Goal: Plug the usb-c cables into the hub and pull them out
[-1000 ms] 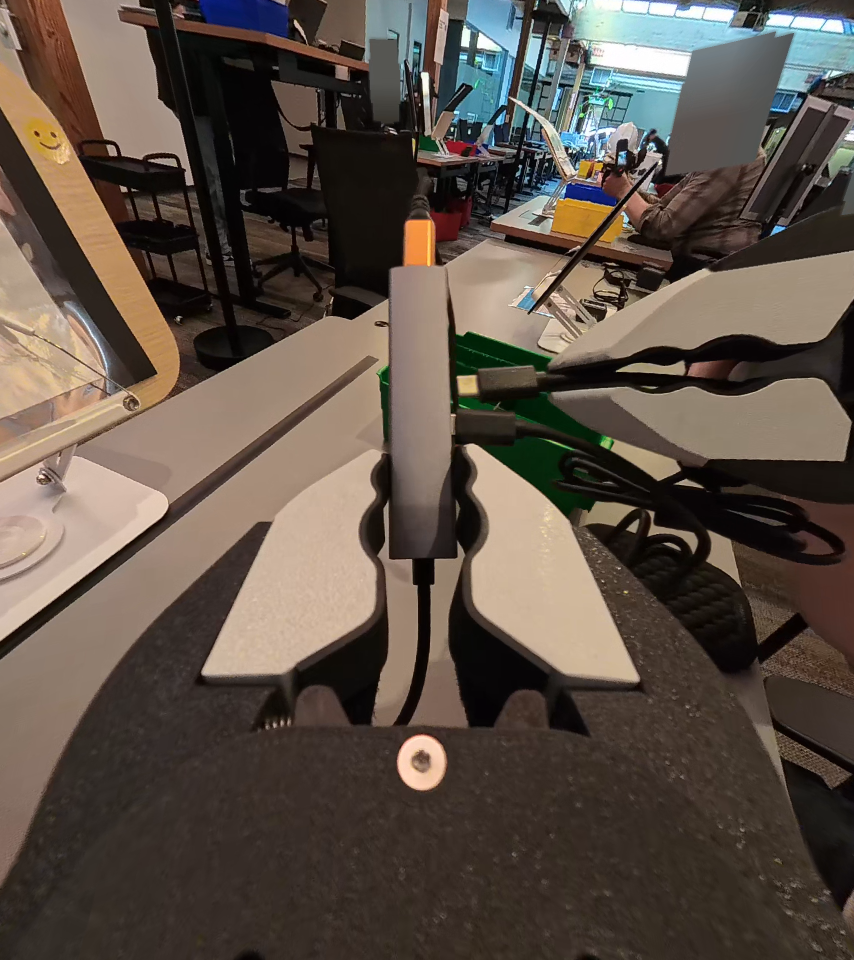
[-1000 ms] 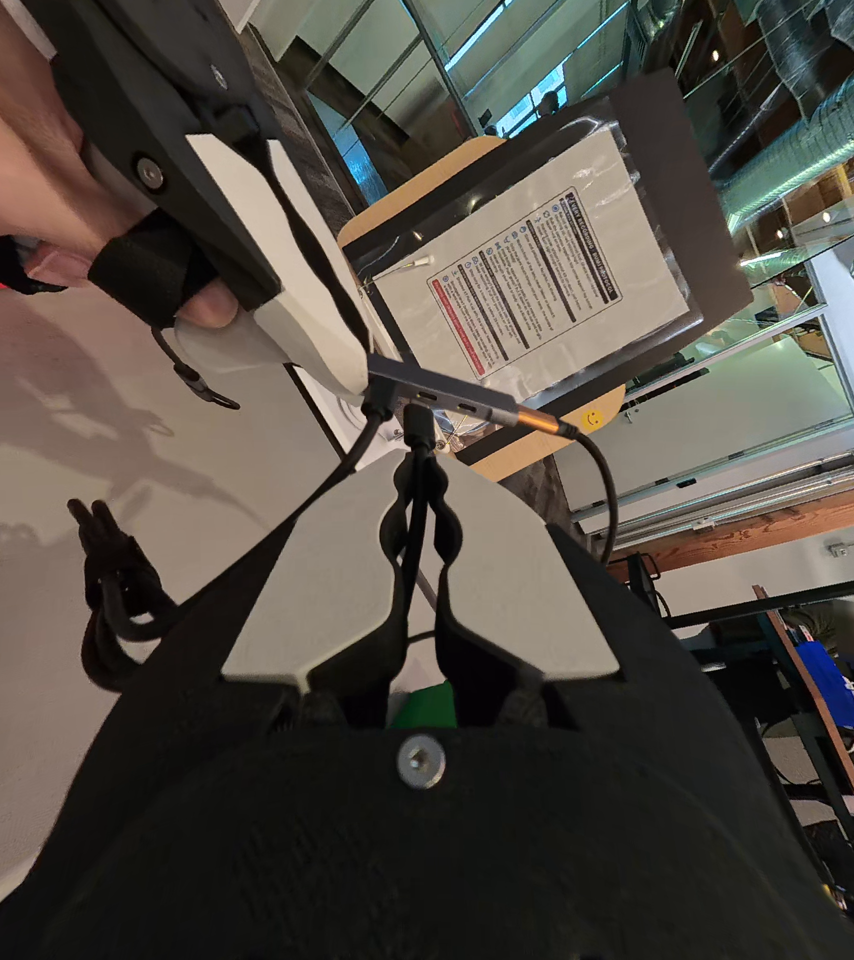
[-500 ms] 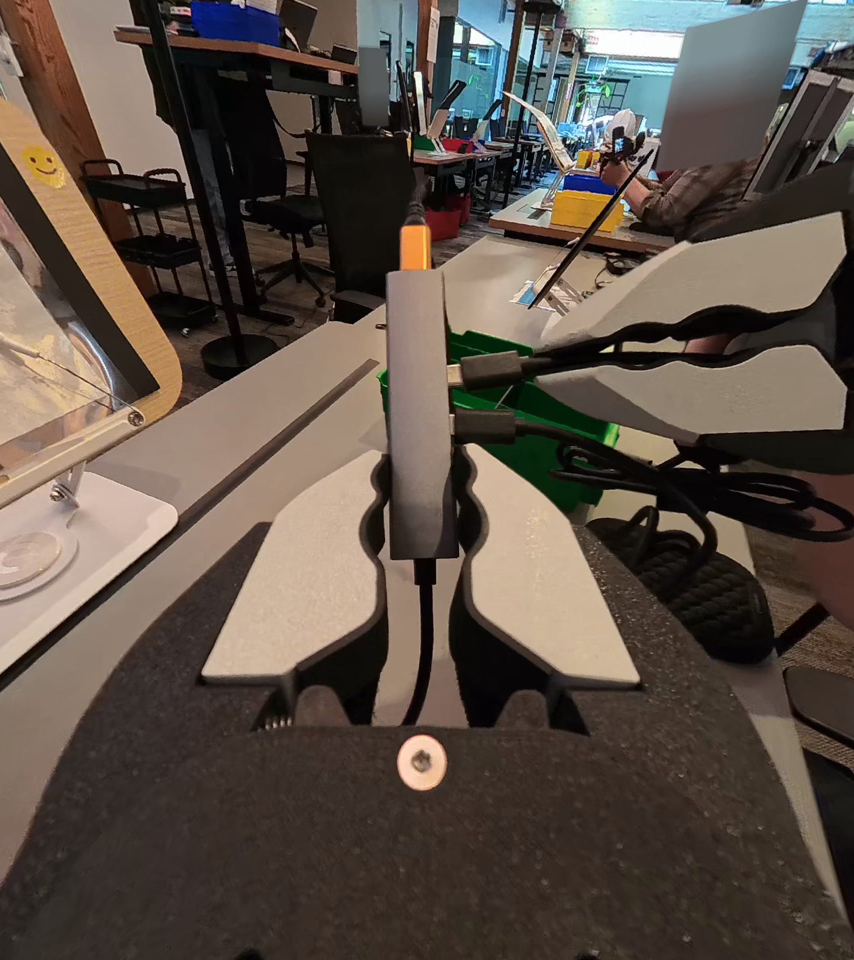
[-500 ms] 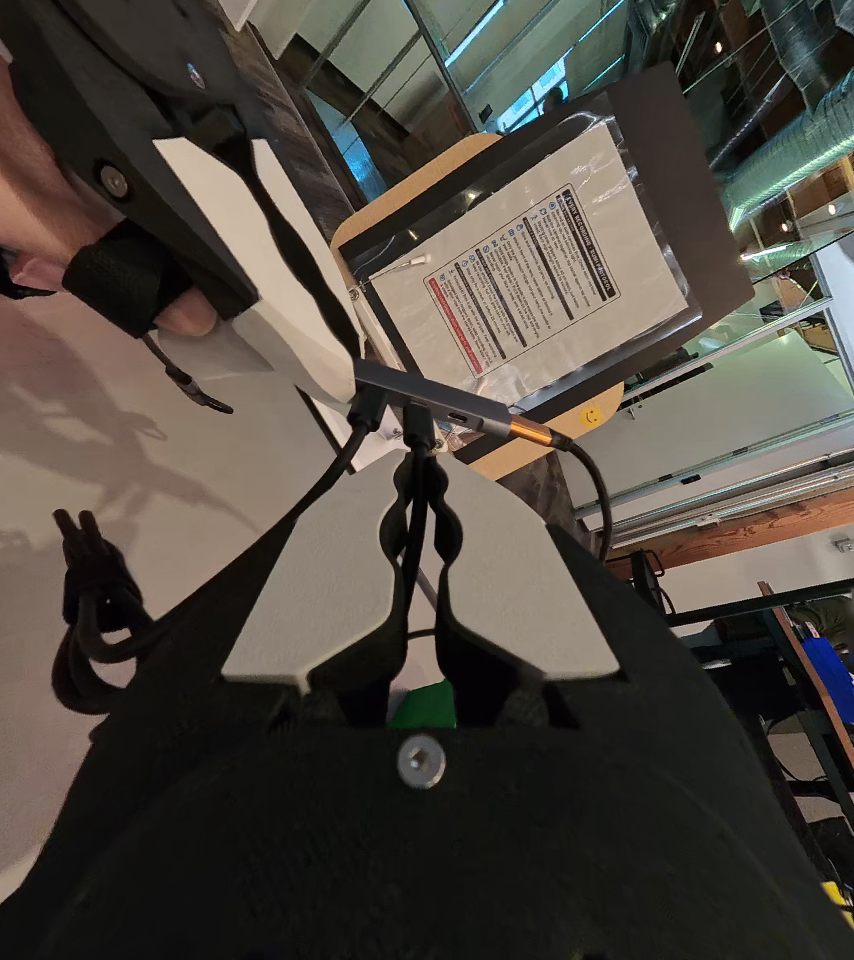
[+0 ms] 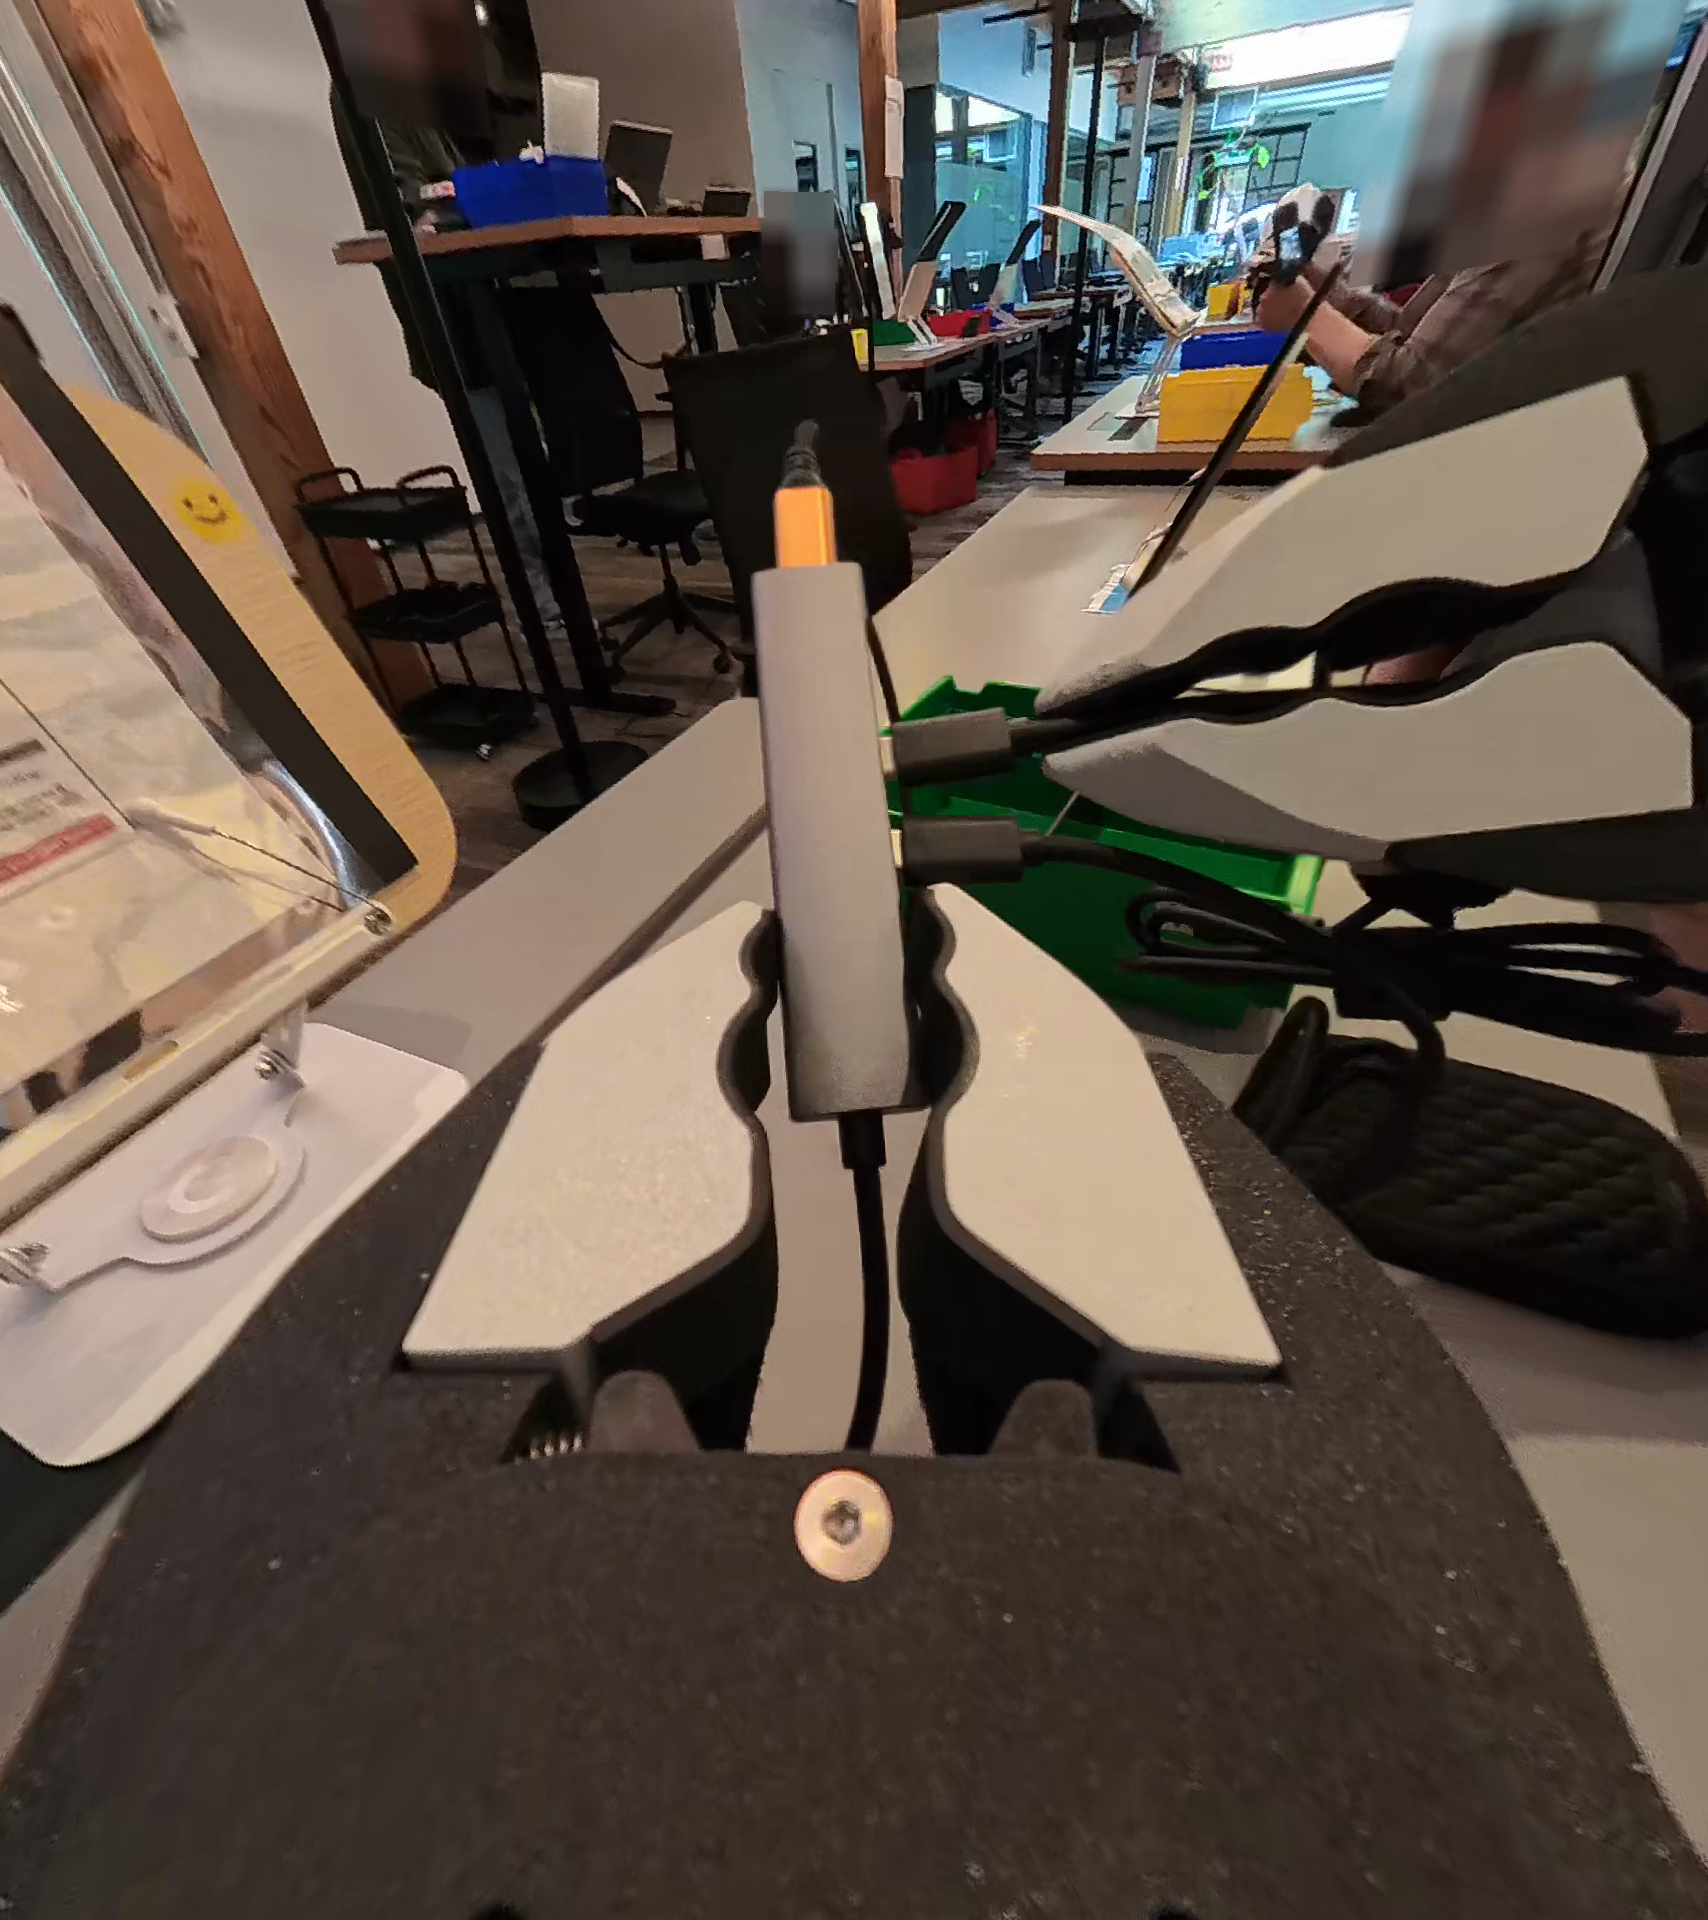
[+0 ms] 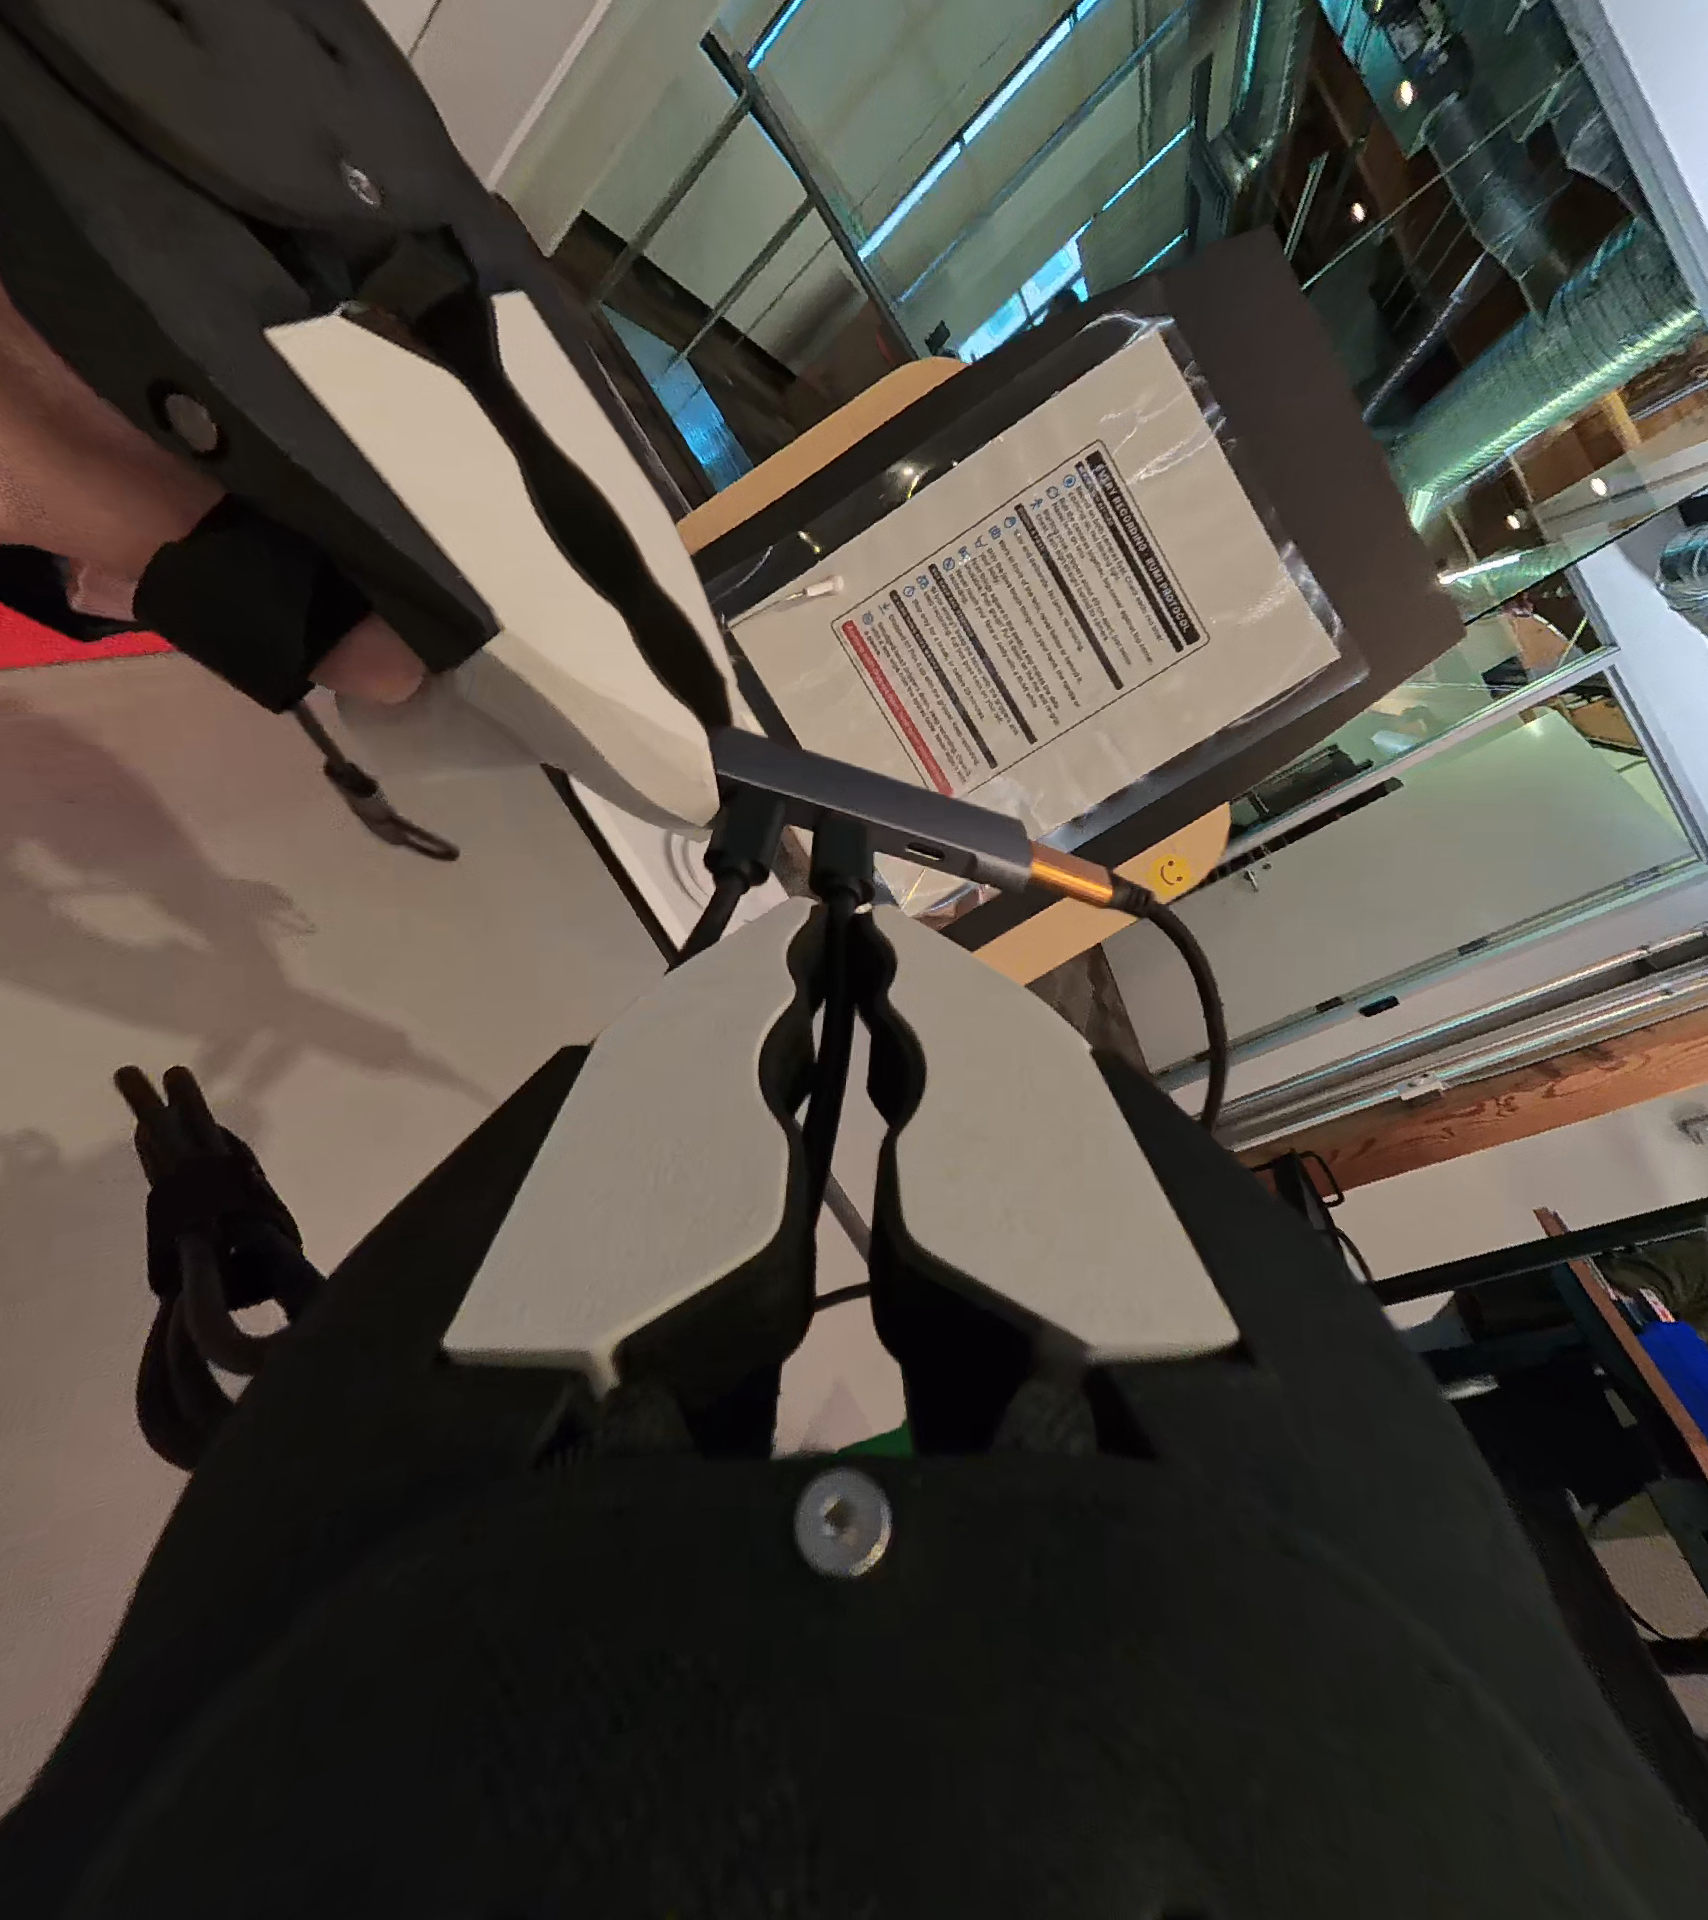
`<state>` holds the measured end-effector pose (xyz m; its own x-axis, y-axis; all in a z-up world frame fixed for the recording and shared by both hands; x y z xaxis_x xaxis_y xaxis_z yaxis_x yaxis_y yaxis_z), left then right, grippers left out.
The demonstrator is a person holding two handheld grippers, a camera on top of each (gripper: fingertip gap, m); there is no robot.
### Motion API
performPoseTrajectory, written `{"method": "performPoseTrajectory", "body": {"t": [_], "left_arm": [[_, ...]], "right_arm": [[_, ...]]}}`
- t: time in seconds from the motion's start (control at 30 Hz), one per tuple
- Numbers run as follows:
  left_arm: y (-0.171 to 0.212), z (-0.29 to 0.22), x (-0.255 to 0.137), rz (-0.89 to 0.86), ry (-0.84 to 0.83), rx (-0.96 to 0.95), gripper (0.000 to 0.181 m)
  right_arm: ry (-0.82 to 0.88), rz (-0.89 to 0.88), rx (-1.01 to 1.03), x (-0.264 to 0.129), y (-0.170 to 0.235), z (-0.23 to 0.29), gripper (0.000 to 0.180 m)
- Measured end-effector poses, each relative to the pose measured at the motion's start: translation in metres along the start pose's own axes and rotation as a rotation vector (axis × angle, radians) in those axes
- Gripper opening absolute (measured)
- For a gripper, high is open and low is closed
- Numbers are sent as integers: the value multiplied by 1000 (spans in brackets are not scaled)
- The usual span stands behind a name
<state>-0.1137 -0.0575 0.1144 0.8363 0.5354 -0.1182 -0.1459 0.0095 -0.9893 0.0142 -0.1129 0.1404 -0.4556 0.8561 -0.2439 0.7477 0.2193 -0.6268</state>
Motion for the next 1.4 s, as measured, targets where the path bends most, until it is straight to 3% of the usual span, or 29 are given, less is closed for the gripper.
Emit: {"method": "performPoseTrajectory", "body": {"t": [0.77,1.1,1.27,1.4], "left_arm": [[-8,-19,-7,-67,6,162,24],[-13,-23,-10,-91,-23,151,24],[-15,-20,-16,-67,128,102,24],[-24,-11,-37,-122,359,-126,36]], "right_arm": [[-86,-124,-10,-20,4,-6,6],[-30,-155,-16,-22,9,-4,6],[25,-223,-127,-27,12,4,6],[52,-246,-287,-35,20,19,6]]}}
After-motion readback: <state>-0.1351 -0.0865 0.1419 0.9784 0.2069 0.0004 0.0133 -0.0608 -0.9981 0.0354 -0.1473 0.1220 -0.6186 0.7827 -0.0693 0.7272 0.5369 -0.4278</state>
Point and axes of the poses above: each gripper's, where its closed fingertips meet, x out along the fingers, y out of its underside, z = x × y across the jaws, the point moved 8 cm from there along -x, back along the fingers, and after that the axes turned 8 degrees about -y, right-handed, at the moved point
